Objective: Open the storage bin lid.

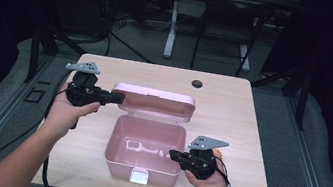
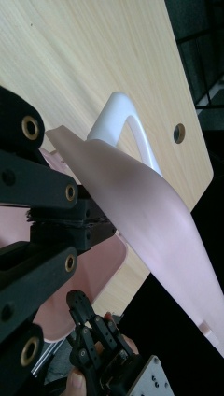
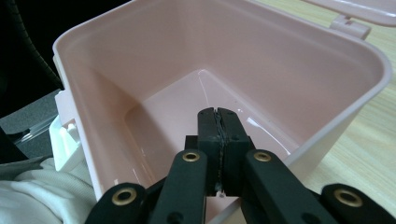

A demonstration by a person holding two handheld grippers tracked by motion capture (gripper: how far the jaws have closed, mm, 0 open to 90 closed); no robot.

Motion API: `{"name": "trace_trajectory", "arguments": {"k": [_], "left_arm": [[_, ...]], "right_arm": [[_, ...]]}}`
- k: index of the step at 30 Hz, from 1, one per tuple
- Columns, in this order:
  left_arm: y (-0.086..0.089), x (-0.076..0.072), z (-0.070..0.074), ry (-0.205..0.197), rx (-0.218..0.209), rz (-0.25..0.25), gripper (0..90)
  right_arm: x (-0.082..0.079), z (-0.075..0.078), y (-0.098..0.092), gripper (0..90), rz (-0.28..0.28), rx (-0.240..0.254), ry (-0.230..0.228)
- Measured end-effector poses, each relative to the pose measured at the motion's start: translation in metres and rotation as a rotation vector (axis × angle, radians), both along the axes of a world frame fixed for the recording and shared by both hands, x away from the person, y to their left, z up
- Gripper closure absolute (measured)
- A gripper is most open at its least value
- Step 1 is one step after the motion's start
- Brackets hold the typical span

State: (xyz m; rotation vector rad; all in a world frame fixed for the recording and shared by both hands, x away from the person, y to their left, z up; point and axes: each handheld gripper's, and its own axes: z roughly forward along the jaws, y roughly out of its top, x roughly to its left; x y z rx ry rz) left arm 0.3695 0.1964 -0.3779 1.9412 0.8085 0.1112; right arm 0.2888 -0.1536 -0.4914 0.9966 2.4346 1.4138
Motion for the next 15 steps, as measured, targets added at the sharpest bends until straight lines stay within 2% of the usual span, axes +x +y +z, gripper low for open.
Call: {"name": "trace_trajectory", "arguments": {"k": [3, 15], "left_arm": [[0.0000, 0.0009, -0.0001, 0.000, -0.001, 0.001, 89.4], [-0.0011, 0.0044, 0.0021, 0.001, 0.000, 0.008, 89.3]], "right_arm": [[0.0003, -0.0019, 0.0021, 89.1, 0.008, -0.014, 0.000], [0.0017, -0.0022, 0.0005, 90.0, 0.012, -0.005, 0.013]]}}
